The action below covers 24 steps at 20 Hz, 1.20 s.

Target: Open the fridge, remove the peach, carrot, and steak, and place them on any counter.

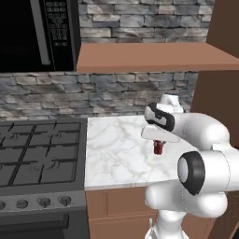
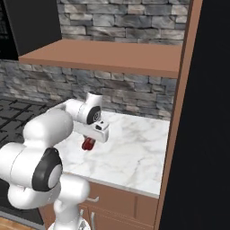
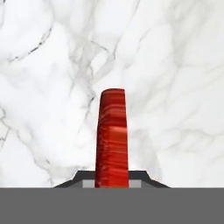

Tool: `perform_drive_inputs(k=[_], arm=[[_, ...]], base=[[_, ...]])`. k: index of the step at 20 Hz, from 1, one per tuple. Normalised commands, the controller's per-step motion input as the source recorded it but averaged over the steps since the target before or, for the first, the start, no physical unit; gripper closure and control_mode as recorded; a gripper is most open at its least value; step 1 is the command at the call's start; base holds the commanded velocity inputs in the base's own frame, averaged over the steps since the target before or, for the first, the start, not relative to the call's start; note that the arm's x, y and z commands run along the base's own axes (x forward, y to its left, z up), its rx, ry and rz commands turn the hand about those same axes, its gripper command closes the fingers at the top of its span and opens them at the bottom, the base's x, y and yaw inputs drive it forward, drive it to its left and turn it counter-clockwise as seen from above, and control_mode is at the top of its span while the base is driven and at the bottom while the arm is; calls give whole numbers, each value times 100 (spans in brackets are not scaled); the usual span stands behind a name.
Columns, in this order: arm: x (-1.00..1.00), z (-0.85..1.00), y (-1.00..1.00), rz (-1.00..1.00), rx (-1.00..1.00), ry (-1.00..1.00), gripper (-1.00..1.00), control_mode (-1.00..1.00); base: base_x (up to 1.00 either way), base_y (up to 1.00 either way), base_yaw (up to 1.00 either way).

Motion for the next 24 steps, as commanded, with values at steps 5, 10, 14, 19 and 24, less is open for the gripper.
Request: perform_drive_inputs(k=[5, 10, 14, 19, 24], arm=[[7, -100, 28, -18, -10, -26, -100, -100], [-2, -38, 4, -9, -7, -32, -100, -100], [-25, 2, -4, 0, -8, -50, -100, -100], [-62, 57, 8, 0, -13, -40, -100, -100], [-100, 97, 0, -1, -1, -11, -100, -100]], base=[[0, 0, 0], [0, 0, 0], [0, 0, 0], [0, 0, 0], [0, 0, 0]])
